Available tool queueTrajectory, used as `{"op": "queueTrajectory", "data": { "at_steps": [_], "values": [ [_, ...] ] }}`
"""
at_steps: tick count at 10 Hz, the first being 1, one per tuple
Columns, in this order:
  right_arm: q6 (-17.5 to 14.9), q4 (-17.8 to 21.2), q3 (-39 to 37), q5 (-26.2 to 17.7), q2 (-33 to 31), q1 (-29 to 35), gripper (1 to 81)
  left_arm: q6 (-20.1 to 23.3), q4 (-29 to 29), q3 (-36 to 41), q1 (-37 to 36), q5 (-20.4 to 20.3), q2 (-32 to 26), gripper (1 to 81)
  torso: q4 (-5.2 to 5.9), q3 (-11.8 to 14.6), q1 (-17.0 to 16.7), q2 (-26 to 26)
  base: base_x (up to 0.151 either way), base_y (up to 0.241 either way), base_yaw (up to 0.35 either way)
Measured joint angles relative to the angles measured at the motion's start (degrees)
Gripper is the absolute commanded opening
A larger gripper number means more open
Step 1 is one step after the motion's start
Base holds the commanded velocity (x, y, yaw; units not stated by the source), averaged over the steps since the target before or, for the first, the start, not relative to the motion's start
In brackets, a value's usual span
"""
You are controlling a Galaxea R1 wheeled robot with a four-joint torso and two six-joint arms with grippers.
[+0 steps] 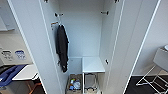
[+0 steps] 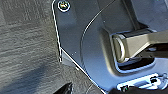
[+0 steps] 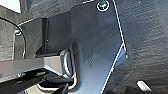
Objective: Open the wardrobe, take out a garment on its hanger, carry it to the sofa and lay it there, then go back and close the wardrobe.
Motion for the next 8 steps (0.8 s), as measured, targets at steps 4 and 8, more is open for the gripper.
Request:
{"op": "queueTrajectory", "data": {
  "at_steps": [4,8],
  "values": [
    [-1.66,-0.02,0.0,-0.02,0.63,-0.29,81.1,38.42,-39.78,0.21,-0.17,0.6,1.57,81.1,0.0,0.0,0.0,0.0,0.0,0.0,0.0],
    [-5.71,0.0,-0.02,-0.27,1.73,-0.52,81.1,43.97,-46.67,0.43,-2.78,-0.59,2.68,81.1,0.0,0.0,0.0,0.0,0.0,0.0,0.0]
  ]
}}
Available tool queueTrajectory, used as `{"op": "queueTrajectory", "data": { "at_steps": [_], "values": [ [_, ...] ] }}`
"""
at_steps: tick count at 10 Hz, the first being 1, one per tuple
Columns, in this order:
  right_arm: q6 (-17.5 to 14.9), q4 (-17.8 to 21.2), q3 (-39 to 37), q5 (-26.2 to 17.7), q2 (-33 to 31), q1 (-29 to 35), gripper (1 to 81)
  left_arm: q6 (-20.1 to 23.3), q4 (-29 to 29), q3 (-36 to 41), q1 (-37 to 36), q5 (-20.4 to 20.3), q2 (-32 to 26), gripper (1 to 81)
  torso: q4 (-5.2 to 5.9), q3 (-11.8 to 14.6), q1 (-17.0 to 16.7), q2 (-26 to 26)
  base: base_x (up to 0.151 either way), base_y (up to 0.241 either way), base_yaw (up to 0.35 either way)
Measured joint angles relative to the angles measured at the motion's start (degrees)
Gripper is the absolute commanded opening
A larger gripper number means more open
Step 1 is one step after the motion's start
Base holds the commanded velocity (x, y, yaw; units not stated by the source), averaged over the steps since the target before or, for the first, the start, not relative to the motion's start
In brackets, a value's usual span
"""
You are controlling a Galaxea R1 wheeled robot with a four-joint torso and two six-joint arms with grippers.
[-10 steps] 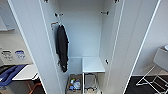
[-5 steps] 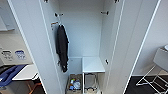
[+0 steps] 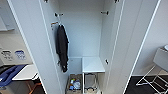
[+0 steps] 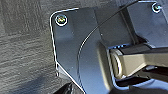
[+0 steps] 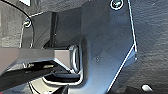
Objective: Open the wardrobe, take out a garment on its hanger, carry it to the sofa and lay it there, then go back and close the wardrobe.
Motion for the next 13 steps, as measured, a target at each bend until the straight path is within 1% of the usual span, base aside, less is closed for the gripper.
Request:
{"op": "queueTrajectory", "data": {
  "at_steps": [2,5,13],
  "values": [
    [-0.02,0.0,-0.01,-0.2,-0.1,-0.22,81.1,-0.01,0.06,0.1,0.18,-0.11,0.38,81.1,0.0,0.0,0.0,0.0,0.0,0.0,0.0],
    [-0.06,0.0,-0.01,-0.26,0.17,-0.85,81.1,-0.01,0.09,0.1,0.99,0.22,0.33,81.1,0.0,0.05,-0.09,-0.06,0.082,0.0,0.0],
    [-0.2,0.0,0.16,-0.37,0.17,-0.41,81.1,-0.01,0.11,0.1,0.32,0.15,0.29,81.1,0.0,0.02,0.06,-0.04,0.125,0.0,0.0]
  ]
}}
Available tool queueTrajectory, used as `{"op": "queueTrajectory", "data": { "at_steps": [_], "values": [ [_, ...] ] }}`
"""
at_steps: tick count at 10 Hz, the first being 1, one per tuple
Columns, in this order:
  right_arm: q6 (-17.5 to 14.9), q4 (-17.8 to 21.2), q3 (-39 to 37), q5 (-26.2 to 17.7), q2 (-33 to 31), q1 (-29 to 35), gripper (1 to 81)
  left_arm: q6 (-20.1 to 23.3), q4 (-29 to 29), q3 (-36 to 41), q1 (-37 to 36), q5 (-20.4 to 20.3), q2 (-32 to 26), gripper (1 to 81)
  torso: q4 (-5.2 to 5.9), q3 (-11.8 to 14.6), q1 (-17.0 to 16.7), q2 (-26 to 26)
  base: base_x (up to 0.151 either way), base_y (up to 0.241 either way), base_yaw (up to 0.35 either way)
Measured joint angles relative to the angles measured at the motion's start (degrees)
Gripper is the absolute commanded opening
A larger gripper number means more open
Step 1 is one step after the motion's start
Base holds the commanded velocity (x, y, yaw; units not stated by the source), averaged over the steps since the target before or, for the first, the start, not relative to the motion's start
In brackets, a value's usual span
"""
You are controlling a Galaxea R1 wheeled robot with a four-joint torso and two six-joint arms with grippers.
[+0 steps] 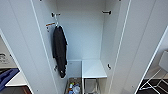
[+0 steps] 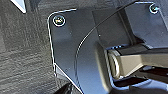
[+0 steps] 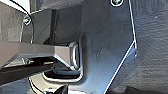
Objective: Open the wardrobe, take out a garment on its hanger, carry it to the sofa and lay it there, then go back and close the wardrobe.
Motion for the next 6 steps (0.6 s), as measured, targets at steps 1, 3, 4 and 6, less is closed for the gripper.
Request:
{"op": "queueTrajectory", "data": {
  "at_steps": [1,3,4,6],
  "values": [
    [0.0,0.0,0.06,0.0,0.11,0.06,81.1,0.0,0.0,0.0,0.0,0.0,0.01,81.1,0.0,0.0,0.0,0.0,0.122,0.0,0.0],
    [-0.05,0.0,0.48,0.02,0.13,0.28,81.1,0.0,0.02,0.0,-0.24,-0.13,0.0,81.1,0.0,0.0,0.05,0.02,0.079,0.0,0.0],
    [-0.02,0.02,0.59,0.13,0.13,0.67,81.1,0.0,0.0,0.0,-0.27,-0.17,0.04,81.1,0.0,0.0,0.09,0.02,0.0,0.0,0.0],
    [-0.02,0.0,0.8,0.16,0.11,0.56,81.1,0.0,0.02,0.0,-0.1,-0.15,0.04,81.1,0.0,0.0,0.09,0.02,0.0,0.0,0.0]
  ]
}}
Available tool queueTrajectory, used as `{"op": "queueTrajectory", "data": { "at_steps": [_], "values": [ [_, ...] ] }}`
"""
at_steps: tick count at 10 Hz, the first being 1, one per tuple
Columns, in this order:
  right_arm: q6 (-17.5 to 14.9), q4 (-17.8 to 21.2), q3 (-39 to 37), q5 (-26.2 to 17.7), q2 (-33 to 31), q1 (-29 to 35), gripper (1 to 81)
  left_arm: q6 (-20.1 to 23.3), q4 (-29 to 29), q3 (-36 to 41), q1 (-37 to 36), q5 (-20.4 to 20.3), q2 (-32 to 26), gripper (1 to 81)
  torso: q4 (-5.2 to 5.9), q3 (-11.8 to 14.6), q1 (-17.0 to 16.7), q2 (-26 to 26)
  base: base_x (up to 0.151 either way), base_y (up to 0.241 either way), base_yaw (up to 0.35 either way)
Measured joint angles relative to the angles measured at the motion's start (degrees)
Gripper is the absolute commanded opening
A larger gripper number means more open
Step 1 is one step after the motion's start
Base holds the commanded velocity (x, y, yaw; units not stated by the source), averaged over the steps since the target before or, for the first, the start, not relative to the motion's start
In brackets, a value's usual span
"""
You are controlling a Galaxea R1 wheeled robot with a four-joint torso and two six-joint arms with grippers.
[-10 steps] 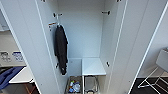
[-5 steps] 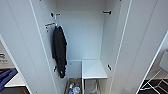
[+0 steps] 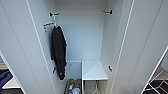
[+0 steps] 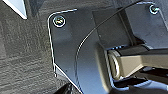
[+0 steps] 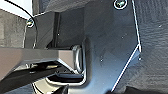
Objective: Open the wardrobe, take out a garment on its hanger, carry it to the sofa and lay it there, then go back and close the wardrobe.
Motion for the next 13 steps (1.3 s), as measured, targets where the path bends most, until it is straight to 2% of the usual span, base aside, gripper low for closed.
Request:
{"op": "queueTrajectory", "data": {
  "at_steps": [4,7,8,11,13],
  "values": [
    [-0.02,-0.05,3.55,0.32,-1.66,-0.35,81.1,0.0,0.39,0.0,0.02,0.52,0.83,81.1,0.0,0.0,-0.02,0.0,0.0,0.0,0.0],
    [-0.02,-0.39,11.61,0.63,-5.53,-0.22,81.1,0.15,1.9,2.15,0.05,0.78,-0.28,81.1,0.0,0.0,-0.02,0.0,0.0,0.0,0.0],
    [0.0,-0.6,15.41,0.89,-9.05,0.11,81.1,0.15,1.94,3.85,0.07,0.8,-2.16,81.1,0.0,0.0,-0.02,0.0,0.0,0.0,0.0],
    [0.13,-0.61,19.54,2.29,-17.55,0.28,81.1,-0.02,1.91,15.42,-0.3,0.5,-9.73,81.1,0.0,0.0,-0.02,0.0,0.0,0.0,0.0],
    [1.51,-0.77,22.16,4.44,-20.97,1.4,81.1,-1.54,1.88,27.15,-1.58,-0.82,-17.92,81.1,0.0,0.0,-0.02,0.0,0.0,0.0,0.0]
  ]
}}
